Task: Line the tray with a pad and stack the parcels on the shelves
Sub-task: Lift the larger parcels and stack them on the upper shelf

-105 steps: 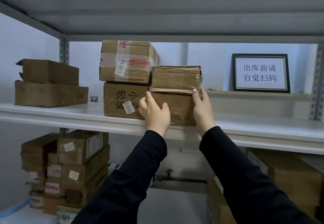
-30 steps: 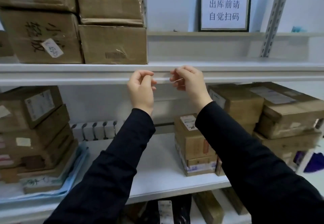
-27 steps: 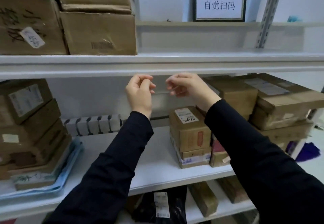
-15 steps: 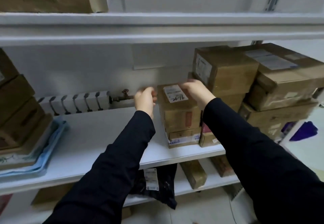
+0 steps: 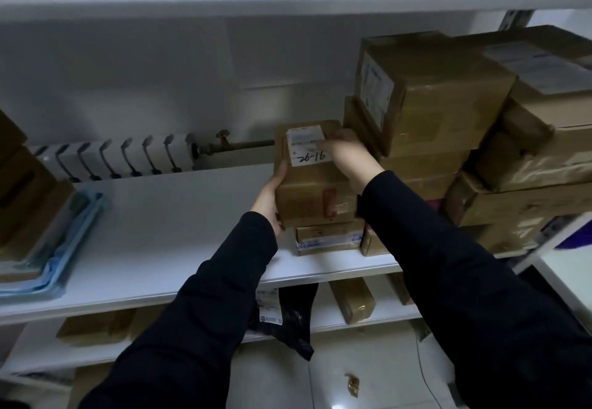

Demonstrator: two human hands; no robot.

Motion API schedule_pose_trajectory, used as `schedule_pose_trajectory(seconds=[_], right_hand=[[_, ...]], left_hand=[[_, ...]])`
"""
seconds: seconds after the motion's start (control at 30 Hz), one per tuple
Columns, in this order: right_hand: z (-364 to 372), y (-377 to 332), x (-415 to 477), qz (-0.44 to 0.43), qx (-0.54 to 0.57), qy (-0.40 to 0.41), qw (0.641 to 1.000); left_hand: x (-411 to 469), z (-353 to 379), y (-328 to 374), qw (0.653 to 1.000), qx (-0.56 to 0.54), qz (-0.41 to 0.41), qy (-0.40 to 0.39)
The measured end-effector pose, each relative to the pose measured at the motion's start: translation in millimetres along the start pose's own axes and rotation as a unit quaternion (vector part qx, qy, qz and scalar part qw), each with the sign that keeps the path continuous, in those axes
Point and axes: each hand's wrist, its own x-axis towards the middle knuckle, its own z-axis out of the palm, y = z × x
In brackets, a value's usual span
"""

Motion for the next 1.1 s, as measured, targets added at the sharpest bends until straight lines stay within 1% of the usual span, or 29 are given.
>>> schedule_pose_trajectory(seconds=[0.13,0.3,0.43,0.5,0.57,0.7,0.8,0.87,0.93,1.03,1.1], right_hand=[[-5,2,9,0.044,0.071,-0.011,0.996],[-9,14,8,0.089,0.129,-0.013,0.988],[0,23,-2,0.131,0.147,-0.082,0.977],[7,21,-3,0.129,0.176,-0.084,0.972],[8,14,1,0.118,0.2,-0.056,0.971],[13,-9,-6,0.081,0.2,-0.03,0.976],[19,-18,-22,0.052,0.18,-0.051,0.981],[24,-23,-31,0.032,0.184,-0.07,0.98],[30,-30,-44,0.031,0.17,-0.09,0.981],[35,-37,-54,0.035,0.153,-0.057,0.986],[39,-42,-62,0.044,0.146,-0.054,0.987]], left_hand=[[9,-9,-3,0.998,-0.046,-0.027,0.014],[18,-33,-9,0.991,-0.128,-0.013,0.039],[14,-49,-10,0.984,-0.175,0.013,0.037],[9,-58,-4,0.982,-0.184,0.024,0.042],[3,-69,2,0.983,-0.176,0.028,0.055],[-19,-93,12,0.988,-0.127,0.046,0.075],[-43,-106,22,0.992,-0.082,0.054,0.085],[-59,-111,30,0.994,-0.064,0.039,0.084],[-80,-118,36,0.996,-0.058,0.033,0.061],[-110,-131,42,0.999,-0.024,0.043,-0.021],[-135,-140,47,0.995,0.025,0.076,-0.055]])
